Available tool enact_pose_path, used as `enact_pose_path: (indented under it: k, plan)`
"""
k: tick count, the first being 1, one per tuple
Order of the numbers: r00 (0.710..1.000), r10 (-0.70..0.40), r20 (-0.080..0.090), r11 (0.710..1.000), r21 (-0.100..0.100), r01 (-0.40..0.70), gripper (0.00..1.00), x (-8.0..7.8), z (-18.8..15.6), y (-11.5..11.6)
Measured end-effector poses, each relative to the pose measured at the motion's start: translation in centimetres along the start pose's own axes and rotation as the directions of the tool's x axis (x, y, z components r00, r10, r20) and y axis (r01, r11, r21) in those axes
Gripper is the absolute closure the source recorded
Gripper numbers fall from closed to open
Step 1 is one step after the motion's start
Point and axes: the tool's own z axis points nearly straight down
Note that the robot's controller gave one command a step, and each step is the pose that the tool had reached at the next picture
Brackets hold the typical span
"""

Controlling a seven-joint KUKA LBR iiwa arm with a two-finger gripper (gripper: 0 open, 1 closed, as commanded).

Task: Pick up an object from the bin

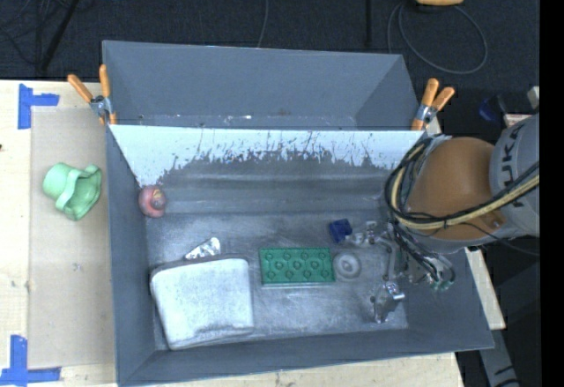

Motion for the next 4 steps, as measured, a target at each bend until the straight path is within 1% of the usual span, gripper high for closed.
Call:
enact_pose_path:
  k: [1, 2, 3, 4]
  plan:
    - [1.000, -0.007, -0.012, 1.000, -0.005, 0.007, 1.00, 0.3, 0.5, 0.3]
    - [1.000, -0.008, -0.011, 1.000, -0.005, 0.008, 0.00, 0.3, 0.5, 0.3]
    - [0.998, -0.058, 0.016, 0.998, 0.001, 0.058, 0.00, 1.7, 1.3, 5.4]
    - [0.998, -0.057, 0.002, 0.998, -0.002, 0.057, 1.00, 2.0, 1.2, 5.3]
